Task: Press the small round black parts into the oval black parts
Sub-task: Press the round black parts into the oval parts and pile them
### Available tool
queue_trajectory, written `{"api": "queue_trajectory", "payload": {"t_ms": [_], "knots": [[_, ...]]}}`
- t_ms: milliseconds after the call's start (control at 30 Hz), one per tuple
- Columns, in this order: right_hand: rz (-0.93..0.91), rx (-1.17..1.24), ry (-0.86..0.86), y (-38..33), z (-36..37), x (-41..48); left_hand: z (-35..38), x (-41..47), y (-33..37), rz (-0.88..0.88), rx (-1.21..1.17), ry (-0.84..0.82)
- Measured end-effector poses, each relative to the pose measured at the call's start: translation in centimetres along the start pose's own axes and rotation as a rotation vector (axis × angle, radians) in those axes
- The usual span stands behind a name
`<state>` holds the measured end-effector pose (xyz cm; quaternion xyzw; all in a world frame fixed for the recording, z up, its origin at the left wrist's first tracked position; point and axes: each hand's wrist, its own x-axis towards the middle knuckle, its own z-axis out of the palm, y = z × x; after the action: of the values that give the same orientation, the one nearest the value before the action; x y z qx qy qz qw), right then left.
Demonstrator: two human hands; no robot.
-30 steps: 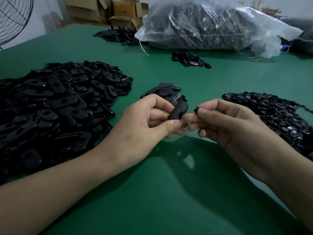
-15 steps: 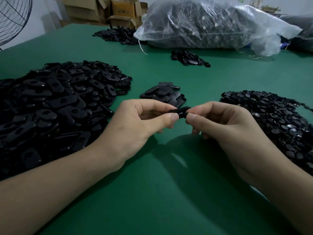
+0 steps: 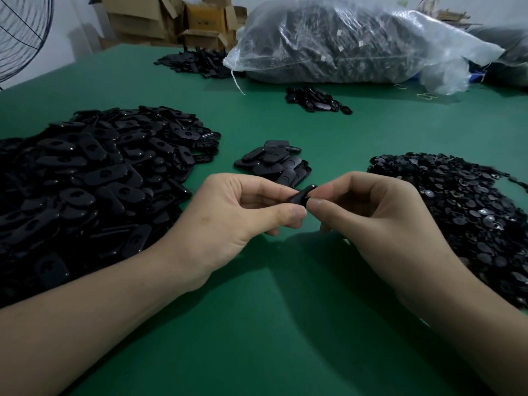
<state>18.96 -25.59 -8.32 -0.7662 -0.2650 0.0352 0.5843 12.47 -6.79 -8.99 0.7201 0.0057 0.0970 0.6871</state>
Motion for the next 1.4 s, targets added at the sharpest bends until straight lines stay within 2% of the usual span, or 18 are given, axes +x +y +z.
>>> {"api": "queue_trajectory", "payload": {"t_ms": [200, 467, 667, 867, 1200, 1400], "knots": [[-0.075, -0.115, 0.015, -0.4, 0.1, -0.3, 0.2, 0.1, -0.1, -0.015, 0.007, 0.001], [-0.352, -0.485, 0.112, -0.6, 0.4, -0.6, 0.2, 0.2, -0.1, -0.053, 0.043, -0.041], [-0.416, -0.518, 0.123, -0.9, 0.2, -0.6, 0.2, 0.2, 0.2, -0.066, 0.021, -0.054], [-0.368, -0.453, 0.125, -1.2, 0.0, -0.6, 0.0, 0.2, 0.1, -0.062, -0.013, -0.074], [-0.427, -0.593, 0.09, -1.0, -0.2, -0.6, -0.3, 0.4, 0.1, -0.11, -0.051, -0.093], [-0.409, -0.551, 0.063, -1.3, -0.1, -0.6, -0.1, 0.4, 0.1, -0.083, -0.044, -0.037]]}}
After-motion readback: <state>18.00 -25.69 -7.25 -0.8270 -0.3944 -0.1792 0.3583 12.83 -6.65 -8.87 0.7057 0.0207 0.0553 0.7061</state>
